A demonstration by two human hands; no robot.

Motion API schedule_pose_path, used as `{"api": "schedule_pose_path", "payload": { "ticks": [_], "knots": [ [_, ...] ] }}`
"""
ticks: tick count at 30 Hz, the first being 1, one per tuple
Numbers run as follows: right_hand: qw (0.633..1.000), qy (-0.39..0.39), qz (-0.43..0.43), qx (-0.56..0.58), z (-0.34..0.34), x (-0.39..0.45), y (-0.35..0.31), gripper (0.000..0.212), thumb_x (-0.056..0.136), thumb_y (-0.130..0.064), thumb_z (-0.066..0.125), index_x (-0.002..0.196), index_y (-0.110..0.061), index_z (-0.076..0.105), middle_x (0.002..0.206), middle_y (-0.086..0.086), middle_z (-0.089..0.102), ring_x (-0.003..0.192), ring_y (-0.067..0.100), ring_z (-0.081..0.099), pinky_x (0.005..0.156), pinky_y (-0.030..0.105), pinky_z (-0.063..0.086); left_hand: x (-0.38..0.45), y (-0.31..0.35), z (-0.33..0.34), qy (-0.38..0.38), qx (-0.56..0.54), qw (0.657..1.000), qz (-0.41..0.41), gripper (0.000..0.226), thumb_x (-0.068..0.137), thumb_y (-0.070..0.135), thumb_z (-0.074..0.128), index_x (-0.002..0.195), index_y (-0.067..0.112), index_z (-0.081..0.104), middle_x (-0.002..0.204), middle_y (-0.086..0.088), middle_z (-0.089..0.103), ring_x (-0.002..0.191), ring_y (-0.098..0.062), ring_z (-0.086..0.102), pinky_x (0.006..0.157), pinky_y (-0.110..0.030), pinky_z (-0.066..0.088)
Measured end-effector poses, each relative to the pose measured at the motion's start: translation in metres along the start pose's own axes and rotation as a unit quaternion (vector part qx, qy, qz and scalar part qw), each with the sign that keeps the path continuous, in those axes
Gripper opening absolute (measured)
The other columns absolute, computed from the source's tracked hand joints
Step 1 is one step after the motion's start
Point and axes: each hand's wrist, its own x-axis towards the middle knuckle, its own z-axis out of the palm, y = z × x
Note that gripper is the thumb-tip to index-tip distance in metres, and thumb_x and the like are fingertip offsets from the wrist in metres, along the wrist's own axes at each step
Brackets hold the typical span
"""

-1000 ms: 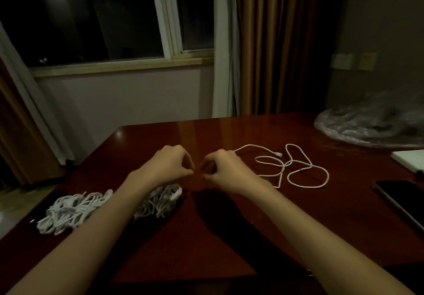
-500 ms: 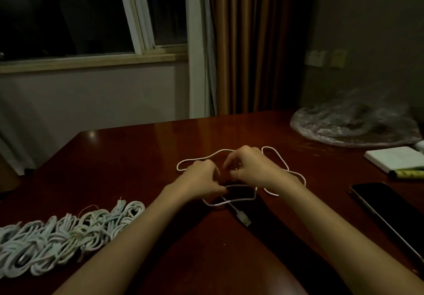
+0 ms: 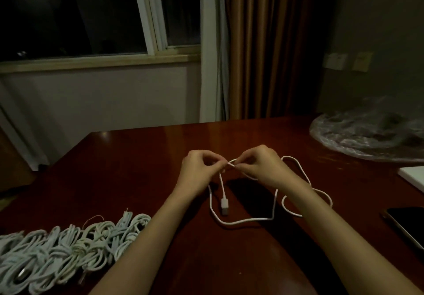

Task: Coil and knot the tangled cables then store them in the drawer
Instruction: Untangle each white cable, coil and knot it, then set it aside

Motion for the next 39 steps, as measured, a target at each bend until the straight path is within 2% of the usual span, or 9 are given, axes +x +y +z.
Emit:
{"api": "schedule_pose_path", "payload": {
  "ticks": [5,11,15,21,24,26,30,33,39],
  "knots": [
    [0.979,0.130,-0.017,0.158,0.020,0.014,-0.019,0.008,0.093,-0.018,0.061,0.094,-0.016,0.069,0.079,-0.012,0.064,0.067,-0.003,0.063,0.056,0.006,0.044,-0.002,-0.006,0.005,0.014,-0.285,0.953,-0.100,0.023,0.098,0.027,0.051,0.095,0.014,0.070,0.070,0.004,0.065,0.064,-0.008,0.063,0.067,-0.022,0.048],
    [0.963,0.137,-0.042,0.227,0.045,0.019,-0.026,0.009,0.094,-0.019,0.061,0.097,-0.019,0.069,0.088,-0.011,0.069,0.082,-0.007,0.063,0.066,0.009,0.047,0.000,-0.005,-0.001,-0.044,-0.442,0.889,-0.110,0.038,0.102,0.036,0.038,0.120,0.012,0.061,0.063,0.004,0.038,0.049,-0.003,0.033,0.044,-0.014,0.029],
    [0.961,0.142,-0.059,0.231,0.045,0.011,-0.029,0.008,0.093,-0.019,0.061,0.097,-0.021,0.068,0.087,-0.009,0.069,0.078,-0.002,0.065,0.064,0.014,0.051,-0.003,-0.007,-0.004,-0.059,-0.454,0.881,-0.120,0.041,0.104,0.038,0.032,0.118,0.020,0.065,0.065,0.006,0.043,0.052,-0.002,0.040,0.046,-0.015,0.032],
    [0.983,0.124,-0.091,0.102,0.039,0.001,-0.024,0.004,0.088,-0.026,0.067,0.090,-0.024,0.070,0.079,-0.013,0.068,0.075,-0.003,0.064,0.066,0.016,0.051,-0.003,-0.012,-0.012,-0.013,-0.552,0.822,-0.138,0.047,0.104,0.043,0.026,0.112,0.024,0.069,0.120,-0.002,0.069,0.120,-0.018,0.059,0.096,-0.035,0.048],
    [0.984,0.110,-0.105,0.089,0.048,-0.002,-0.028,0.003,0.087,-0.024,0.068,0.089,-0.022,0.070,0.076,-0.016,0.065,0.074,-0.005,0.062,0.064,0.009,0.047,-0.006,-0.007,-0.012,-0.054,-0.602,0.782,-0.154,0.051,0.104,0.045,0.024,0.114,0.018,0.066,0.114,-0.010,0.071,0.110,-0.022,0.066,0.089,-0.036,0.051],
    [0.986,0.102,-0.112,0.064,0.058,-0.002,-0.029,0.005,0.087,-0.023,0.068,0.090,-0.019,0.069,0.077,-0.015,0.064,0.072,-0.004,0.062,0.065,0.011,0.049,-0.008,-0.006,-0.012,-0.067,-0.571,0.799,-0.175,0.054,0.103,0.048,0.026,0.109,0.015,0.068,0.110,-0.011,0.068,0.101,-0.021,0.070,0.086,-0.036,0.052],
    [0.989,0.065,-0.133,0.029,0.062,-0.003,-0.029,0.013,0.087,-0.030,0.068,0.097,-0.022,0.073,0.083,-0.012,0.069,0.073,-0.003,0.062,0.067,0.015,0.052,-0.007,-0.014,-0.011,-0.020,-0.563,0.797,-0.216,0.052,0.102,0.050,0.028,0.088,0.009,0.056,0.057,-0.001,0.045,0.078,-0.019,0.072,0.080,-0.035,0.051],
    [0.988,0.022,-0.144,0.042,0.053,-0.006,-0.031,0.014,0.088,-0.031,0.067,0.099,-0.024,0.074,0.077,-0.021,0.064,0.072,-0.006,0.061,0.064,0.011,0.046,-0.006,-0.017,-0.013,0.047,-0.617,0.755,-0.218,0.056,0.102,0.051,0.026,0.066,0.013,0.046,0.043,0.005,0.029,0.041,-0.010,0.047,0.067,-0.028,0.051],
    [0.987,-0.004,-0.152,0.061,0.037,-0.010,-0.032,0.008,0.085,-0.031,0.070,0.088,-0.024,0.073,0.075,-0.018,0.064,0.080,-0.006,0.058,0.070,0.008,0.043,-0.003,-0.020,-0.016,0.058,-0.656,0.726,-0.197,0.056,0.102,0.052,0.024,0.061,0.016,0.039,0.046,0.006,0.024,0.034,-0.004,0.019,0.034,-0.016,0.016]
  ]
}}
